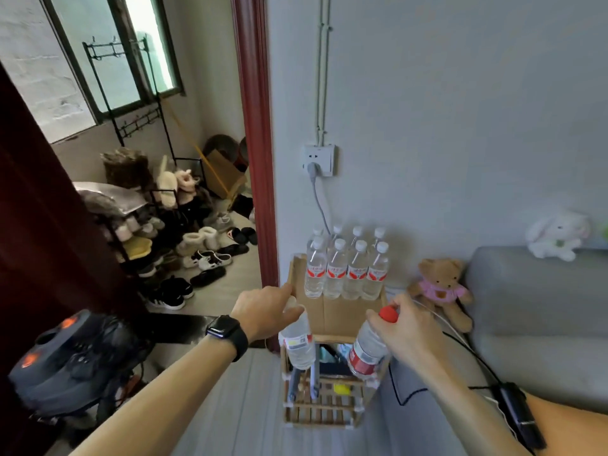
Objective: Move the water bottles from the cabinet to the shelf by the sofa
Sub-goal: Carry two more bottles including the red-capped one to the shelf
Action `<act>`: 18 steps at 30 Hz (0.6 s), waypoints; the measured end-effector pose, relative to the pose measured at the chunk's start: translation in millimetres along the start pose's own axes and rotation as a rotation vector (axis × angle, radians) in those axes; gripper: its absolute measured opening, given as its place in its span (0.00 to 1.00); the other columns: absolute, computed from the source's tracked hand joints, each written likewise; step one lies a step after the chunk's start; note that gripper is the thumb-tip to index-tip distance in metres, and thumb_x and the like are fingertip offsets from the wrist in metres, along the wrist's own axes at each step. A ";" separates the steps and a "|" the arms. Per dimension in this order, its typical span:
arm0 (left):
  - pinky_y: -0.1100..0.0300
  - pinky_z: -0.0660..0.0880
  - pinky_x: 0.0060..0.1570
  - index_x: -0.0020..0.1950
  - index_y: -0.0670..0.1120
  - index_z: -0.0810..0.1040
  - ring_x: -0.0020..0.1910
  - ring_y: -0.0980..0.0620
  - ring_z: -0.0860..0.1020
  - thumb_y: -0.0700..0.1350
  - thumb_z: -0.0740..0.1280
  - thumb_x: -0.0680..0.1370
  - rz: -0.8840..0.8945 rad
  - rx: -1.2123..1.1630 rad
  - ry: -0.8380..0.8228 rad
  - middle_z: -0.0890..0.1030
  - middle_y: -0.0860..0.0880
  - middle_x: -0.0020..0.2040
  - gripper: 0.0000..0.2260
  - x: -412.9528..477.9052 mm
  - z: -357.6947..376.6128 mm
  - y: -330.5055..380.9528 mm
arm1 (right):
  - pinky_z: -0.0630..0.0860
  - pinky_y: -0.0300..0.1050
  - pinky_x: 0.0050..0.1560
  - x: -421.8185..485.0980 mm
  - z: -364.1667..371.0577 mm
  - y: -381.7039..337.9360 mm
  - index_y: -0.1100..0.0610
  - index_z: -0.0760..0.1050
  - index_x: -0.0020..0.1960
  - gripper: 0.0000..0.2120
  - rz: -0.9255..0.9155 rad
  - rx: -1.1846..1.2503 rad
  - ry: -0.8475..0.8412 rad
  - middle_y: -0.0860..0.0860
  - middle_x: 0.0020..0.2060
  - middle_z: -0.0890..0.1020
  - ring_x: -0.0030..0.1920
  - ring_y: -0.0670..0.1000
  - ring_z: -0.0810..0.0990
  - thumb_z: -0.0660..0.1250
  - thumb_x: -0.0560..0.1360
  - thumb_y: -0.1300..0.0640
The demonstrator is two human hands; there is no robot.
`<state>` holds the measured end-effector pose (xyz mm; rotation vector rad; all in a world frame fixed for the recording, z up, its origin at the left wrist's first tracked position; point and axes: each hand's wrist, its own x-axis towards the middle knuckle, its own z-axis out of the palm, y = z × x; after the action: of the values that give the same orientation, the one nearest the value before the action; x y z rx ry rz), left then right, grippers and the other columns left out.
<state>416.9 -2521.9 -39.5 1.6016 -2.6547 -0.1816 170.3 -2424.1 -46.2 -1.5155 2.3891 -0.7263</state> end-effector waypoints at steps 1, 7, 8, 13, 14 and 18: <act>0.55 0.70 0.34 0.60 0.52 0.66 0.38 0.49 0.77 0.62 0.56 0.80 0.020 -0.004 0.009 0.79 0.52 0.42 0.17 21.6 2.7 -0.9 | 0.71 0.47 0.37 17.8 8.0 -3.5 0.48 0.69 0.45 0.17 0.001 -0.004 0.011 0.46 0.35 0.79 0.39 0.54 0.78 0.67 0.71 0.36; 0.49 0.78 0.45 0.64 0.51 0.66 0.49 0.44 0.80 0.56 0.58 0.82 0.127 -0.003 -0.100 0.79 0.49 0.55 0.15 119.4 29.4 -0.6 | 0.70 0.48 0.42 90.1 70.8 -20.0 0.47 0.68 0.53 0.21 0.098 0.035 -0.035 0.49 0.45 0.79 0.47 0.56 0.78 0.61 0.73 0.31; 0.50 0.77 0.43 0.64 0.51 0.66 0.49 0.43 0.80 0.56 0.58 0.82 0.126 0.002 -0.114 0.79 0.48 0.56 0.14 130.2 33.4 -2.2 | 0.70 0.48 0.43 97.6 77.4 -23.3 0.47 0.68 0.52 0.20 0.119 0.044 -0.044 0.49 0.46 0.78 0.47 0.56 0.77 0.60 0.73 0.31; 0.53 0.73 0.39 0.65 0.51 0.67 0.48 0.44 0.80 0.55 0.58 0.82 0.142 -0.005 -0.117 0.79 0.47 0.55 0.14 165.5 48.3 -8.8 | 0.75 0.49 0.43 129.3 103.1 -41.0 0.45 0.66 0.51 0.21 0.114 -0.007 -0.053 0.46 0.44 0.78 0.46 0.52 0.78 0.56 0.71 0.28; 0.53 0.73 0.39 0.66 0.51 0.66 0.49 0.44 0.80 0.55 0.58 0.82 0.147 -0.008 -0.108 0.79 0.47 0.55 0.15 170.2 51.3 -9.3 | 0.77 0.51 0.45 134.0 107.7 -43.4 0.44 0.66 0.50 0.23 0.108 -0.026 -0.056 0.46 0.45 0.79 0.47 0.53 0.78 0.55 0.71 0.27; 0.53 0.72 0.43 0.67 0.52 0.67 0.52 0.45 0.79 0.56 0.59 0.81 0.157 -0.074 -0.114 0.79 0.47 0.58 0.16 181.5 59.8 -13.4 | 0.76 0.53 0.49 141.6 118.7 -47.0 0.44 0.67 0.51 0.25 0.074 0.001 -0.085 0.45 0.47 0.78 0.48 0.52 0.77 0.55 0.71 0.24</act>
<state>338.3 -2683.5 -105.8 1.3953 -2.8066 -0.3714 195.8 -2601.1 -112.5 -1.4191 2.3677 -0.6341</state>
